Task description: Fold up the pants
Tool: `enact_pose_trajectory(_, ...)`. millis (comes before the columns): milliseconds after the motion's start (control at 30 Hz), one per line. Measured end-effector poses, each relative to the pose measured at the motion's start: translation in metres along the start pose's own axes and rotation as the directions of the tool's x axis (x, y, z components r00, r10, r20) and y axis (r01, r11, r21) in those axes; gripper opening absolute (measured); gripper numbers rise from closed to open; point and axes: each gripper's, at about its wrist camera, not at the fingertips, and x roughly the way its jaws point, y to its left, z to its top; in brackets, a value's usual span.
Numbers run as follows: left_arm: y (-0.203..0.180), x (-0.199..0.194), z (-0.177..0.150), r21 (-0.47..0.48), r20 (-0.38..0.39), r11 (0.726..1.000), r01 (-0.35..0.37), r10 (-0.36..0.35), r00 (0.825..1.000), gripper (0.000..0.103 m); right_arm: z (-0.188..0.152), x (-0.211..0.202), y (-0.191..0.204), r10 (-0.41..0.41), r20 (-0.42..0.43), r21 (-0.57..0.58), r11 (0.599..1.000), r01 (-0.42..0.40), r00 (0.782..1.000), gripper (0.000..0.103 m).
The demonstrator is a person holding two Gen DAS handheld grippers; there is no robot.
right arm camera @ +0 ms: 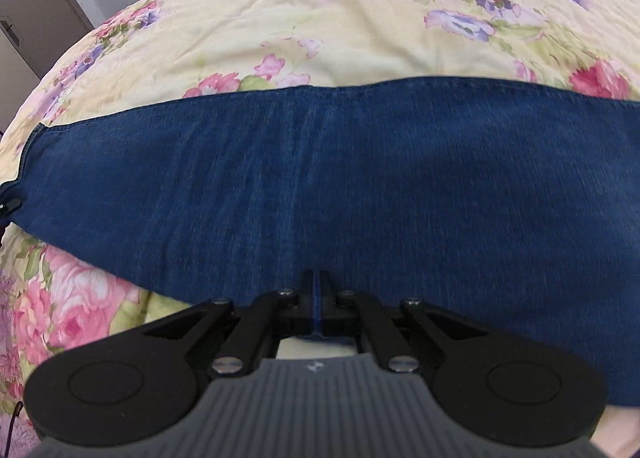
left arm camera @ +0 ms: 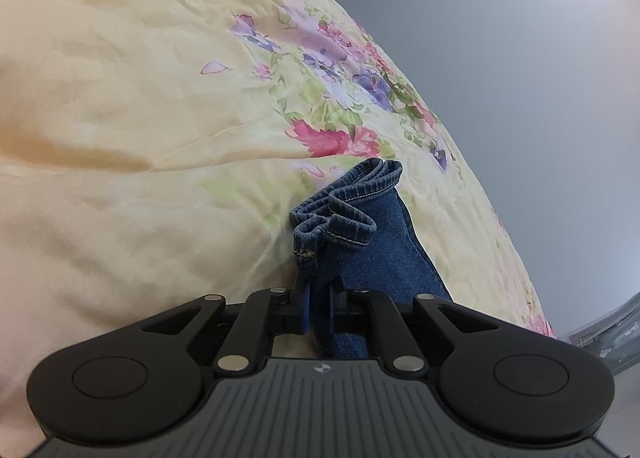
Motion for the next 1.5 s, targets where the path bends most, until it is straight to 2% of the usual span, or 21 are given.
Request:
enact_pose_trajectory(133,-0.008,-0.003,0.002,0.017,0.002,1.0,-0.013,0.013,1.0,0.008,-0.011,0.015,-0.006,0.002,-0.005,0.038,0.999,-0.001,1.0,0.0)
enact_pose_trajectory(333,-0.044,-0.021,0.01,0.066,0.042,0.998,-0.014,0.012,0.999,0.008,-0.011,0.021,-0.003,-0.017,-0.017,0.012,1.0,0.017,1.0,0.0)
enact_pose_trajectory(467,-0.084,-0.045,0.014,0.111,0.089,0.994,-0.008,-0.002,0.996,0.006,-0.002,0.015,-0.015,0.045,-0.039,0.078,0.996,-0.042,0.998,0.0)
enact_pose_trajectory(567,-0.119,-0.065,0.016,0.161,0.118,0.987,0.0,-0.019,0.993,0.004,0.0,-0.005,-0.03,0.115,-0.004,0.137,0.984,-0.113,0.993,0.0)
enact_pose_trajectory(633,-0.145,-0.079,0.013,0.212,0.137,0.977,0.009,-0.039,0.99,0.0,0.0,-0.022,-0.037,0.129,0.02,0.133,0.982,-0.13,0.991,0.0)
enact_pose_trajectory(733,-0.192,-0.101,0.0,0.33,0.165,0.943,0.035,-0.094,0.982,0.0,-0.004,-0.045,-0.046,0.139,0.039,0.112,0.983,-0.142,0.99,0.0)
enact_pose_trajectory(867,-0.237,-0.117,-0.022,0.411,0.133,0.909,0.072,-0.138,0.981,0.0,-0.015,-0.067,-0.06,0.166,0.066,0.113,0.978,-0.173,0.984,0.0)
enact_pose_trajectory(933,-0.244,-0.117,-0.027,0.411,0.105,0.909,0.069,-0.122,0.987,0.0,-0.02,-0.072,-0.067,0.179,0.067,0.124,0.975,-0.186,0.982,0.0)
enact_pose_trajectory(1000,-0.236,-0.111,-0.027,0.379,0.07,0.923,0.065,-0.098,0.993,0.002,-0.025,-0.074,-0.072,0.184,0.064,0.131,0.973,-0.191,0.981,0.0)
enact_pose_trajectory(1067,-0.213,-0.105,-0.023,0.321,0.033,0.944,0.073,-0.088,0.996,0.006,-0.03,-0.077,-0.078,0.189,0.068,0.139,0.97,-0.197,0.98,0.0)
enact_pose_trajectory(1133,-0.179,-0.098,-0.017,0.23,-0.001,0.969,0.095,-0.097,0.995,0.024,-0.03,-0.076,-0.081,0.194,0.073,0.15,0.968,-0.203,0.978,0.002)
enact_pose_trajectory(1167,-0.161,-0.095,-0.015,0.183,-0.014,0.977,0.105,-0.104,0.994,0.028,-0.031,-0.076,-0.085,0.198,0.075,0.152,0.966,-0.207,0.977,0.003)
enact_pose_trajectory(1233,-0.125,-0.089,-0.01,0.088,-0.025,0.991,0.105,-0.103,0.994,0.033,-0.028,-0.072,-0.087,0.199,0.076,0.15,0.966,-0.209,0.977,0.013)
enact_pose_trajectory(1300,-0.09,-0.083,-0.008,0.005,-0.027,0.996,0.084,-0.083,0.996,0.038,-0.027,-0.069,-0.089,0.192,0.082,0.144,0.969,-0.202,0.978,0.022)
enact_pose_trajectory(1400,-0.05,-0.071,-0.007,-0.064,-0.029,0.997,0.052,-0.054,0.998,0.044,-0.021,-0.063,-0.087,0.19,0.098,0.143,0.969,-0.203,0.977,0.023)
enact_pose_trajectory(1500,-0.021,-0.058,-0.009,-0.1,-0.037,0.995,0.003,-0.007,0.999,0.044,-0.011,-0.05,-0.081,0.179,0.116,0.141,0.971,-0.194,0.977,0.023)
